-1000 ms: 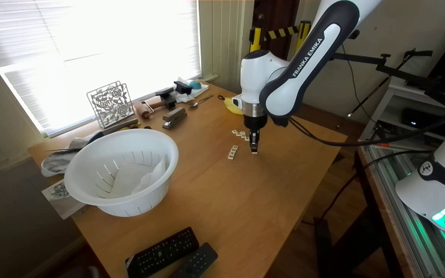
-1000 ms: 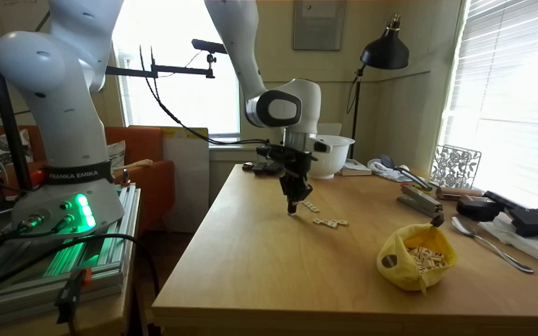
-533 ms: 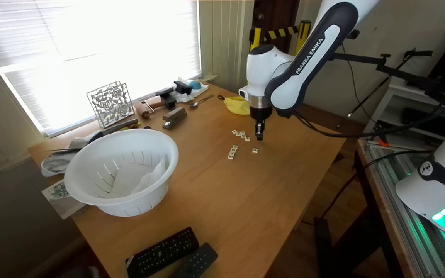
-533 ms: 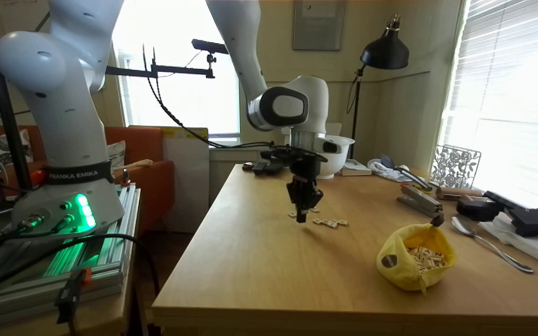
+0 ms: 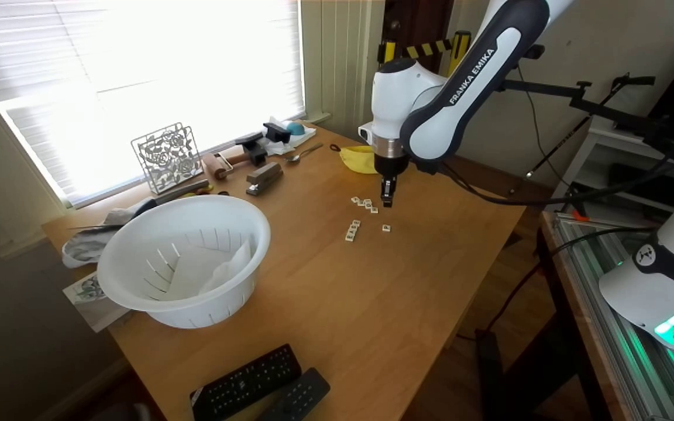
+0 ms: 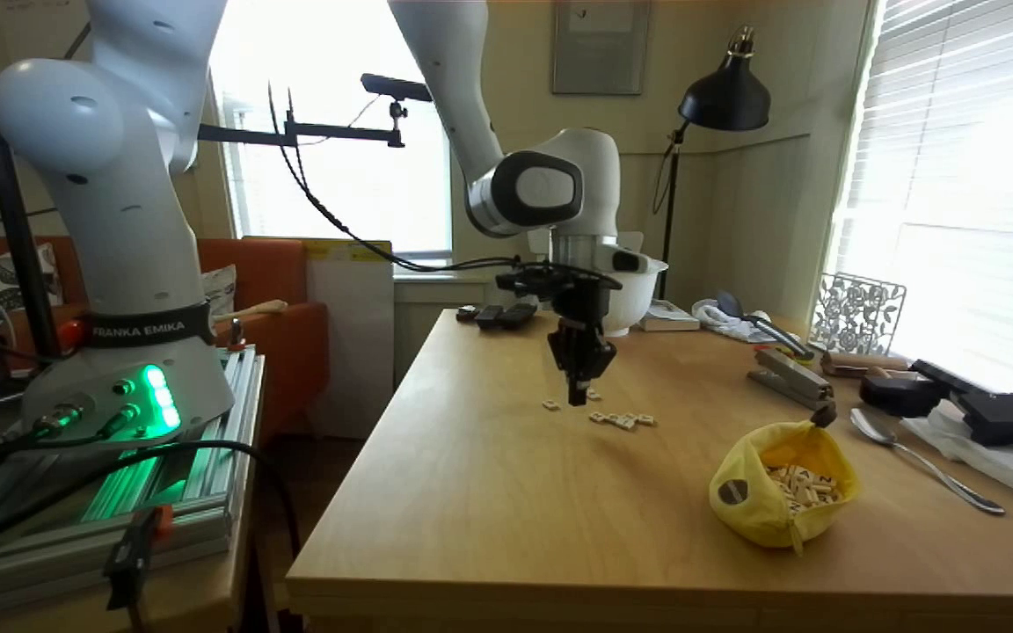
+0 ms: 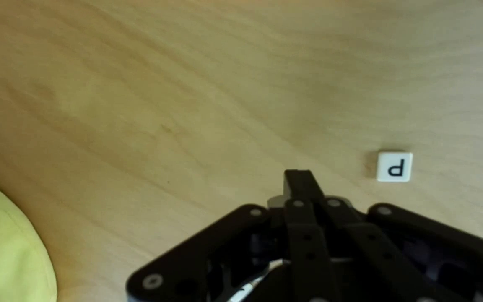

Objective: Create the word 'Ease' with the tiles.

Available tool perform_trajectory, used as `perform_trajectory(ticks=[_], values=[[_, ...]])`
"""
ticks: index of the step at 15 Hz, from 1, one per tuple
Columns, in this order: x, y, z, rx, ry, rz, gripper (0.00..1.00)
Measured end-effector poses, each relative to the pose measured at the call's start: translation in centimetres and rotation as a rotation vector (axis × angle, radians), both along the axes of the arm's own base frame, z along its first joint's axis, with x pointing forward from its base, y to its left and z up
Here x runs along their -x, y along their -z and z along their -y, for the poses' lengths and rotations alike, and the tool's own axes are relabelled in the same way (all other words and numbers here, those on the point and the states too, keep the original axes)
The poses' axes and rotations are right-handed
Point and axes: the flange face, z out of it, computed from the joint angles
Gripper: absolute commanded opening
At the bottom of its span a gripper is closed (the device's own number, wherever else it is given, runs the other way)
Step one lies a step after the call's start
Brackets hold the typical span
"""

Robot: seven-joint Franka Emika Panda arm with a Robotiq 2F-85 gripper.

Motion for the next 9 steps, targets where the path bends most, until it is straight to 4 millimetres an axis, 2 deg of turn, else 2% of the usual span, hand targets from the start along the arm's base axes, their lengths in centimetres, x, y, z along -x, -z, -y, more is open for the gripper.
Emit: perform_trajectory(ticks=[9], values=[[-2.4,-1.0,-4.8,-0.059,-0.004,0.136,0.0]])
